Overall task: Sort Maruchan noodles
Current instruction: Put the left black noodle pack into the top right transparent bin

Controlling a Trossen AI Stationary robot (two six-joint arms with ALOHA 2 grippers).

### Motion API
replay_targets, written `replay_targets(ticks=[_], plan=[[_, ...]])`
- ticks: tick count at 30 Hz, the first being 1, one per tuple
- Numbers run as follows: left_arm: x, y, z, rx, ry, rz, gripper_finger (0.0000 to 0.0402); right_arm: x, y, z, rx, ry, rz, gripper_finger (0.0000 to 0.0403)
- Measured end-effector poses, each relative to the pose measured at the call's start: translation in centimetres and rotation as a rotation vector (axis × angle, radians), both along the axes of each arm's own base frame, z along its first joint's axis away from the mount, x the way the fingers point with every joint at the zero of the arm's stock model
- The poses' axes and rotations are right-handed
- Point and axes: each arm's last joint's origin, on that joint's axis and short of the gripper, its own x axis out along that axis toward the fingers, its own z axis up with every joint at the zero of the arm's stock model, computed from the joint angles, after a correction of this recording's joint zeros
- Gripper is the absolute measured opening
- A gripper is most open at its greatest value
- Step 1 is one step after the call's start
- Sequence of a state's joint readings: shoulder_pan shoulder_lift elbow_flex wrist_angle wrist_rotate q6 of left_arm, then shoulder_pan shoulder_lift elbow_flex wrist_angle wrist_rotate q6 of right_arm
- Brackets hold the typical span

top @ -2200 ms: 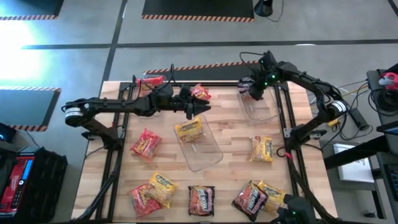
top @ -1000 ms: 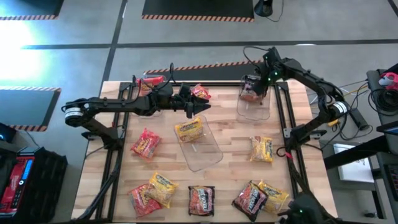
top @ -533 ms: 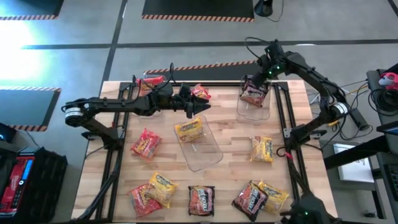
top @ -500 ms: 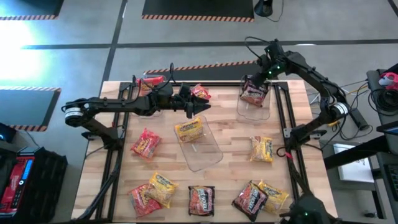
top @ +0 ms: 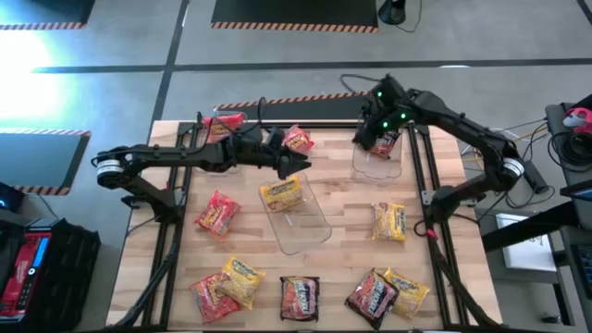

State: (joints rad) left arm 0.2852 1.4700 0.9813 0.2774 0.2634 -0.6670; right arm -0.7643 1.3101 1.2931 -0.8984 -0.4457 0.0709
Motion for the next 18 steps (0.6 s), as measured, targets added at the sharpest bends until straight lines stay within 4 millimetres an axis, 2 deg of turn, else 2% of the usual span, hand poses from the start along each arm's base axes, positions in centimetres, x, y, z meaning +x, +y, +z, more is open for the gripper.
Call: replay_targets(ticks=[10,18], plan=[[0.2,-1.5,-0.2,-0.047,0.014,-0.156,0.0241,3.7,7.2,0.4,0.184,0.024,0.064,0.0142],[0.6,-4.6,-0.4,-0.037,0.032,-0.295,0.0241,5.9,13.4,0.1,0.218,0.100,0.067,0.0140]])
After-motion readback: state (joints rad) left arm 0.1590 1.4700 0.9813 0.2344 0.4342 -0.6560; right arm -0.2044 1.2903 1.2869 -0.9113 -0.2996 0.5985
